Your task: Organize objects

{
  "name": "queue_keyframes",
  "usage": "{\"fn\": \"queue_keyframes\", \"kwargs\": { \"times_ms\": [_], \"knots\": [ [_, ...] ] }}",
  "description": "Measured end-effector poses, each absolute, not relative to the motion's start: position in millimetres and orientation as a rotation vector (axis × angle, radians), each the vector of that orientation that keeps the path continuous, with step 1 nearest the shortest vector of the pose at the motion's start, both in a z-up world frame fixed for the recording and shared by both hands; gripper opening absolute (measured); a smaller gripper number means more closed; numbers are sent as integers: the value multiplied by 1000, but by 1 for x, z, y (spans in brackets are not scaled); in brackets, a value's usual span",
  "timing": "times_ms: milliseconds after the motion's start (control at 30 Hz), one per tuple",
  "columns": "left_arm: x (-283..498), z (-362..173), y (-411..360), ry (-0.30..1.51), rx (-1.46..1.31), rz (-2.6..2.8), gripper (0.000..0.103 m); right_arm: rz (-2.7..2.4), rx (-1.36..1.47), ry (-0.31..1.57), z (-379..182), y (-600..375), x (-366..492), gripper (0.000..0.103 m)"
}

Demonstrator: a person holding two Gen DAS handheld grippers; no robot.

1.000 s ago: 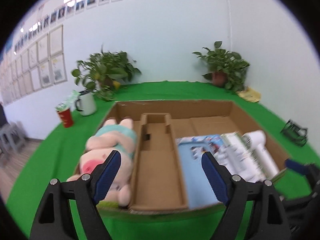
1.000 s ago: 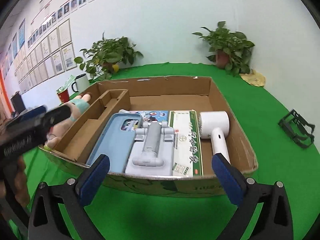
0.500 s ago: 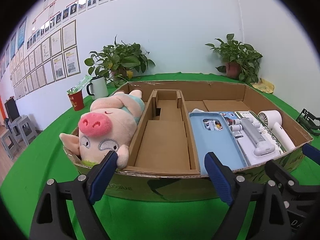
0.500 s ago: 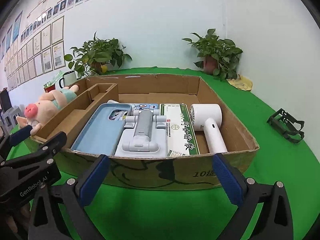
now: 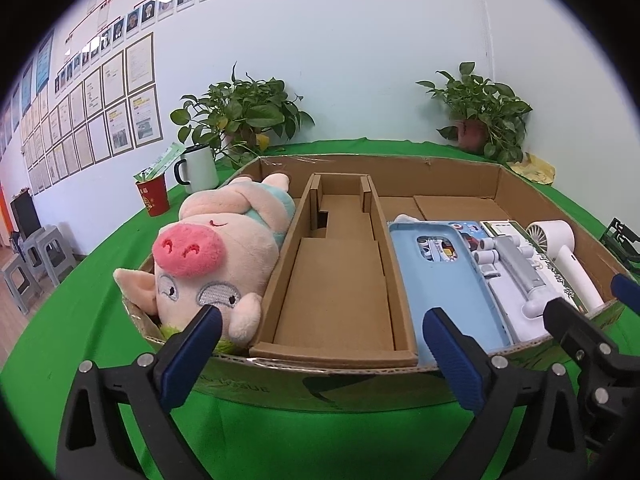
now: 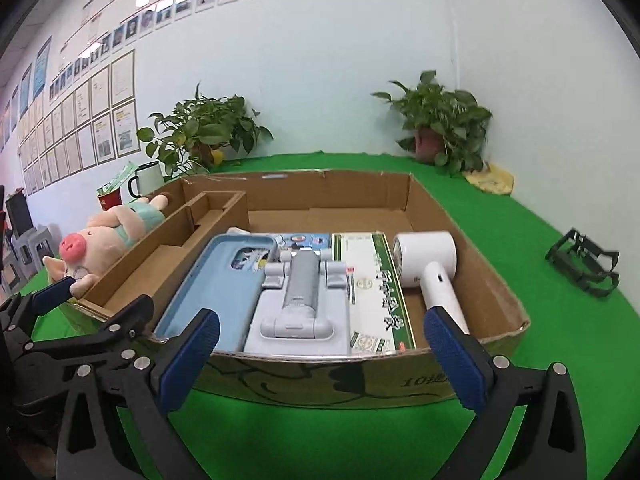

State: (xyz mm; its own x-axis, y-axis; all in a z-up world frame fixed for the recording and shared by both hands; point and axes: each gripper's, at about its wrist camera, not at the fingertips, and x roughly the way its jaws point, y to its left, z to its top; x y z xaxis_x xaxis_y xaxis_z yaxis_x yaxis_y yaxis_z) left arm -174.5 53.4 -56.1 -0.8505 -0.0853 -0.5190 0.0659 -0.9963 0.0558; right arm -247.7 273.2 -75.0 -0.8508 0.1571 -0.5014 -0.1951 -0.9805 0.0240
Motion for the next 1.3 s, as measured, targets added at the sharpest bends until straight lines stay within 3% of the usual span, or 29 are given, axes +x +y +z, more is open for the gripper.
{"fn": "queue_keyframes", "kwargs": {
  "times_ms": [1300],
  "knots": [
    [-178,-58,50,-50,848,-2939,102,2821,-761,68,-81,267,-250,103]
  ]
}}
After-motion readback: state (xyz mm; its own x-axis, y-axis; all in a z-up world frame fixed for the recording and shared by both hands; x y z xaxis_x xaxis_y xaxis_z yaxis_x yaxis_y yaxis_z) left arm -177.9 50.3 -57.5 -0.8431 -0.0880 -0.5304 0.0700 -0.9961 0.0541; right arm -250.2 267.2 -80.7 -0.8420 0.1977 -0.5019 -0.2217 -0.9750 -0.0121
